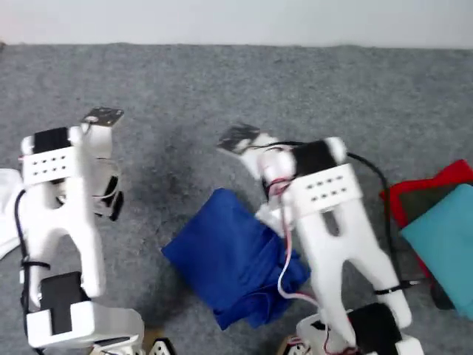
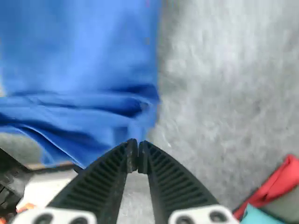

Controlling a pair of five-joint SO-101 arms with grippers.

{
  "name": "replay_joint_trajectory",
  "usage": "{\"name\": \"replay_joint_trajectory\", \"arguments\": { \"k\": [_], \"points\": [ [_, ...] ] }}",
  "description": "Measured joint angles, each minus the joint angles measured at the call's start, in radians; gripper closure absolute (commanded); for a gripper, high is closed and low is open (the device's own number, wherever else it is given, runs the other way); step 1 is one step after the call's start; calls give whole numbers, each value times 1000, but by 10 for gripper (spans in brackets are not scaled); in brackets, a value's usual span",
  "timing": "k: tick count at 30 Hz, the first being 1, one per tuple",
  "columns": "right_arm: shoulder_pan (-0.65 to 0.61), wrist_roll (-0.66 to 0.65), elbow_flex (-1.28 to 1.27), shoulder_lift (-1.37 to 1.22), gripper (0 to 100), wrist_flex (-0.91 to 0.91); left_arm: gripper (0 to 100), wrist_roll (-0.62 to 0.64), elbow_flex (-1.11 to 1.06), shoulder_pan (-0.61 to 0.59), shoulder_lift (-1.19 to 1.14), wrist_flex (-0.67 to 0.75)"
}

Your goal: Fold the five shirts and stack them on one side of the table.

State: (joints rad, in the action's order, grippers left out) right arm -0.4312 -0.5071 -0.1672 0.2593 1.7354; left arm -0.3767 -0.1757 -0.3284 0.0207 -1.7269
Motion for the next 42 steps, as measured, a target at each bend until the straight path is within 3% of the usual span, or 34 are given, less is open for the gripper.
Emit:
{"name": "replay_joint_trajectory", "arguments": {
  "k": [7,18,22,31,37,42],
  "points": [
    [-213,35,6,-84,989,2,985,-28,0,-129,0,0],
    [-229,32,5,-333,989,-18,985,-49,0,-238,-9,0],
    [-230,-37,-21,-333,989,20,985,-91,0,-241,-9,0],
    [-137,-123,-356,-226,989,20,985,-120,0,-239,-9,0],
    [8,-206,-388,-69,989,21,985,-138,0,-239,-9,0],
    [31,-229,-390,66,989,21,985,-152,0,-239,-9,0]
  ]
}}
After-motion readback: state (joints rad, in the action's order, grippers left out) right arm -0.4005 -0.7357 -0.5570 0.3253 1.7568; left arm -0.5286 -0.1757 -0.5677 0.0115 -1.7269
